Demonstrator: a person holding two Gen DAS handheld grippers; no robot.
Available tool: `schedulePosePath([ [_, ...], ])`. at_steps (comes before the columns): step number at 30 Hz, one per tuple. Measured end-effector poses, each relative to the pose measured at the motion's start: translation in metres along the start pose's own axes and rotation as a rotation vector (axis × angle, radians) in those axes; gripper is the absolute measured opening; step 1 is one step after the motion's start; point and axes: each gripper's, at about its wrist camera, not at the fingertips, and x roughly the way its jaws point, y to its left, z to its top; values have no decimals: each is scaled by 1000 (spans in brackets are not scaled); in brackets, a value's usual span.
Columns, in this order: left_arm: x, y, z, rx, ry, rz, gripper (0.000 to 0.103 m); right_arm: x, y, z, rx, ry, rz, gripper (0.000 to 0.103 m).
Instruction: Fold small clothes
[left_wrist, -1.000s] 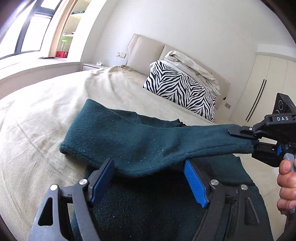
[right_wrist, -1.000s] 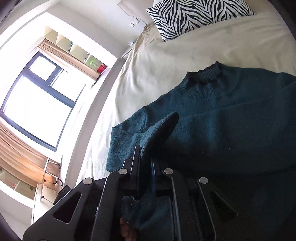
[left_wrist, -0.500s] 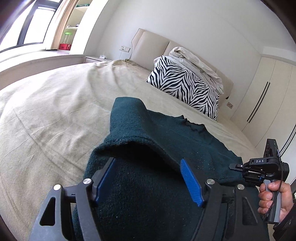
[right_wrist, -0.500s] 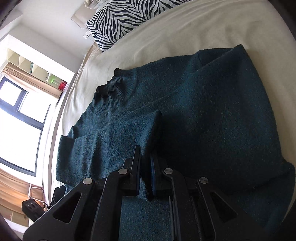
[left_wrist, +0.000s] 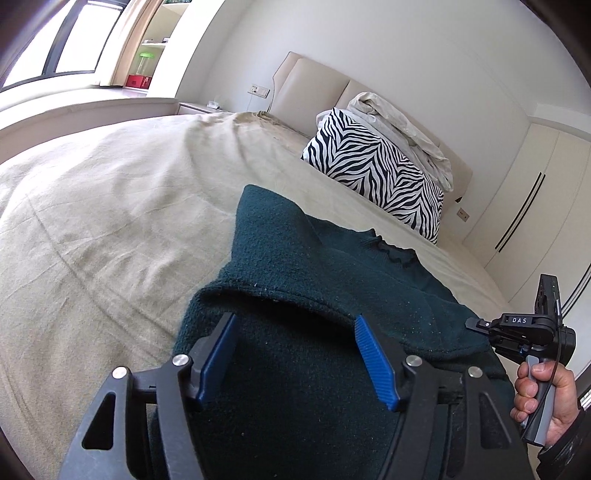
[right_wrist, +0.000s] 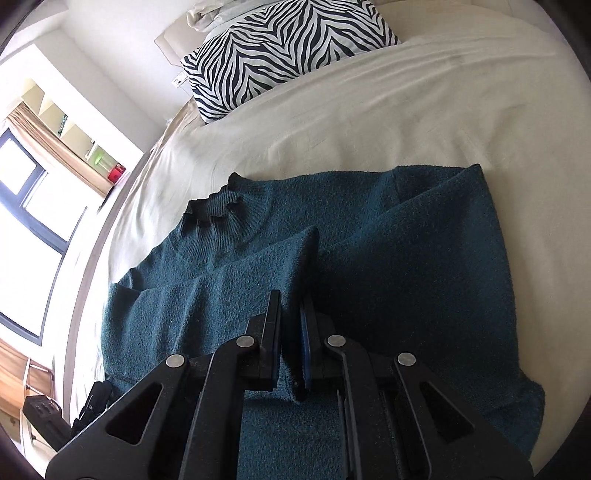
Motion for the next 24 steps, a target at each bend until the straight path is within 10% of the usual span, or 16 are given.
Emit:
schedulePosePath([
  [16,-30,-4,35,-41,-59,-16,60,21,-35,-11,61,-17,130,8],
  [24,72,-5,88,-2,140,-8,52,22,-49,-19,111,-69,197,7],
])
